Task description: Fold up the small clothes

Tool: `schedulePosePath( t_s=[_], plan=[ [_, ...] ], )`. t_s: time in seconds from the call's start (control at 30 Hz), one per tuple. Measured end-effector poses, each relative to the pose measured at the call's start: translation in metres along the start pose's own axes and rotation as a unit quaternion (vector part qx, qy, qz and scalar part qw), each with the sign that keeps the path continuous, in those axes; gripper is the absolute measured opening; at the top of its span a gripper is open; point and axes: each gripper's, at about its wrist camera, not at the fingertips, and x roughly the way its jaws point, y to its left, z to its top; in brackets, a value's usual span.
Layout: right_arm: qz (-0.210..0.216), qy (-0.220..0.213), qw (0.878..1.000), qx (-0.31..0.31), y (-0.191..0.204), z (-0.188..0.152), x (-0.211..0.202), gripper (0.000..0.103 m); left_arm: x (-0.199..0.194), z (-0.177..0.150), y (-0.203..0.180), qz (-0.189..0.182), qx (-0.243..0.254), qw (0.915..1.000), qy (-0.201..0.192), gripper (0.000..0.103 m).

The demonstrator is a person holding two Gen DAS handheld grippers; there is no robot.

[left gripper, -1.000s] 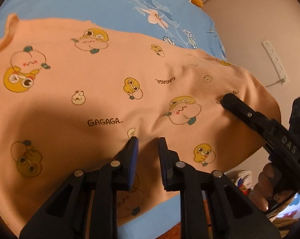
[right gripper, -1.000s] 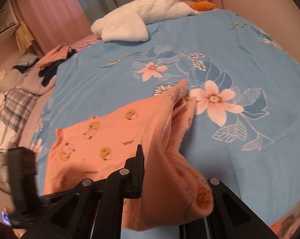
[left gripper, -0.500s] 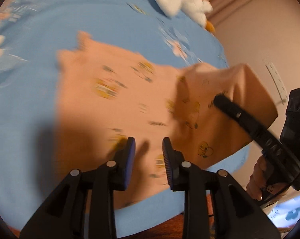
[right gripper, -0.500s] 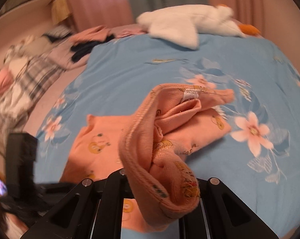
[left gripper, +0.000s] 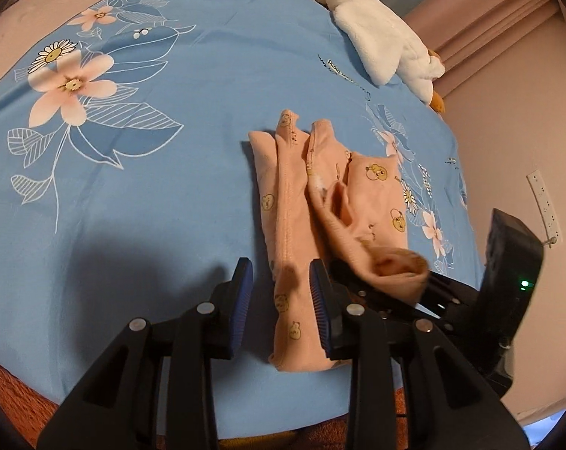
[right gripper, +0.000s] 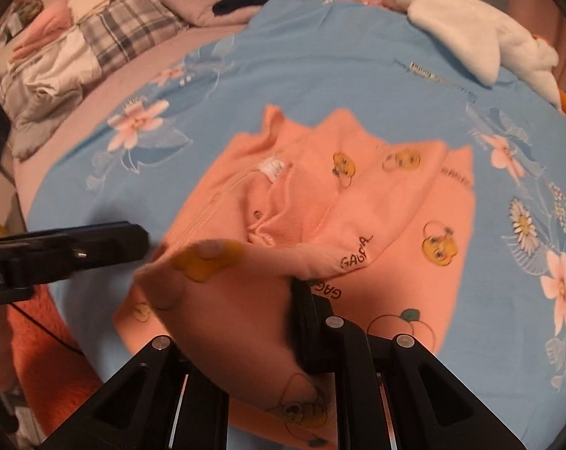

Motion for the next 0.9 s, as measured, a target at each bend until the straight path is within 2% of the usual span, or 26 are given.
schedulePosePath(
  t_s=[0.13,0.2,0.27,0.33,0.47,0.63,0.9],
  plan=[
    [0.020,-0.001,1.000,0.009,-0.003,-0.001,-0.004,0.020,-0.006,-0.004,0.001,-0.007,0.002,1.0000,-0.002,0.035],
    [0.051,0.001,0.999,0.018,-0.005,-0.001,-0.007,0.029,-0.004,-0.001,-0.002,-0.017,0.003,0.9999,0.001,0.036],
    [0.078,0.004,0.997,0.026,-0.008,-0.004,-0.013,0.044,-0.005,0.002,-0.005,-0.026,0.006,0.9996,0.001,0.036],
    [0.086,0.003,0.996,0.030,-0.010,-0.008,-0.020,0.047,-0.006,0.006,-0.008,-0.034,0.010,0.9994,-0.001,0.039],
    [0.085,-0.009,0.995,0.050,-0.024,-0.014,-0.044,0.064,-0.010,0.015,-0.013,-0.059,0.014,0.9981,-0.001,0.047],
    [0.060,-0.027,0.995,0.070,-0.044,-0.019,-0.065,0.065,-0.006,0.018,-0.024,-0.098,0.025,0.9946,0.021,0.057],
    [0.042,-0.053,0.991,0.118,-0.077,-0.025,-0.078,0.065,0.008,0.019,-0.036,-0.115,0.045,0.9910,0.052,0.067]
  ],
)
